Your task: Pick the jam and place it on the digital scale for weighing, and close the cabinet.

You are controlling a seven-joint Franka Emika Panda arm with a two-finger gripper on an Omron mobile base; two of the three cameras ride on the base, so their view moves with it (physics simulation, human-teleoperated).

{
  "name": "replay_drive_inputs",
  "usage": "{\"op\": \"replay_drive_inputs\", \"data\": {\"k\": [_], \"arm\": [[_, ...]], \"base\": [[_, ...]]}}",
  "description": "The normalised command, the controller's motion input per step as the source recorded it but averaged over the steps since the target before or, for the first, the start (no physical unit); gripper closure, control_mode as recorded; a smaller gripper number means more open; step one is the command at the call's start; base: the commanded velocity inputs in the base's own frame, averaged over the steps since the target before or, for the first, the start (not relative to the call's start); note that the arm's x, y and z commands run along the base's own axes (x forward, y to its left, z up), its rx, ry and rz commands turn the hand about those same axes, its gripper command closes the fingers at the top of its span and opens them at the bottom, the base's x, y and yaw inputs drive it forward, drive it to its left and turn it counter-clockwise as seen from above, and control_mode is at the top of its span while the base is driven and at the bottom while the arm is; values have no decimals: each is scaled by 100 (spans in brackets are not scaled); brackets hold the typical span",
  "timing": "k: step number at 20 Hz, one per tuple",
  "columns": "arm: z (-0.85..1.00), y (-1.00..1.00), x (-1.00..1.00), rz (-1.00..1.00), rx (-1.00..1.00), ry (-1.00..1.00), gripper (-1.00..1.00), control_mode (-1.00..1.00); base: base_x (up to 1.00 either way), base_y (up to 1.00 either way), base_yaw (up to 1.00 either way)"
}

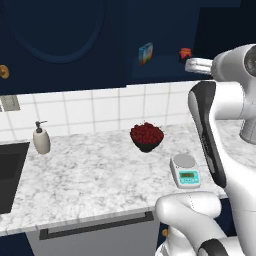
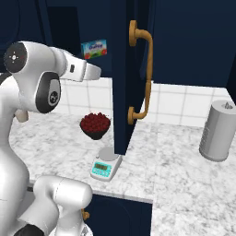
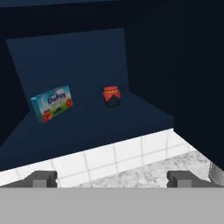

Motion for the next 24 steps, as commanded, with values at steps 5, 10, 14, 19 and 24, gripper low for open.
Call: {"op": "replay_drive_inputs", "data": {"k": [5, 10, 14, 19, 24], "arm": [[4, -1, 57, -11, 0, 1, -100, -100], [3, -11, 68, -3, 0, 8, -100, -100], [0, -25, 62, -1, 0, 14, -100, -100], [0, -37, 49, 0, 0, 5, -100, -100], [-2, -12, 51, 0, 0, 0, -100, -100]], "base": [[0, 0, 0], [0, 0, 0], [0, 0, 0], [0, 0, 0], [0, 0, 0]]}}
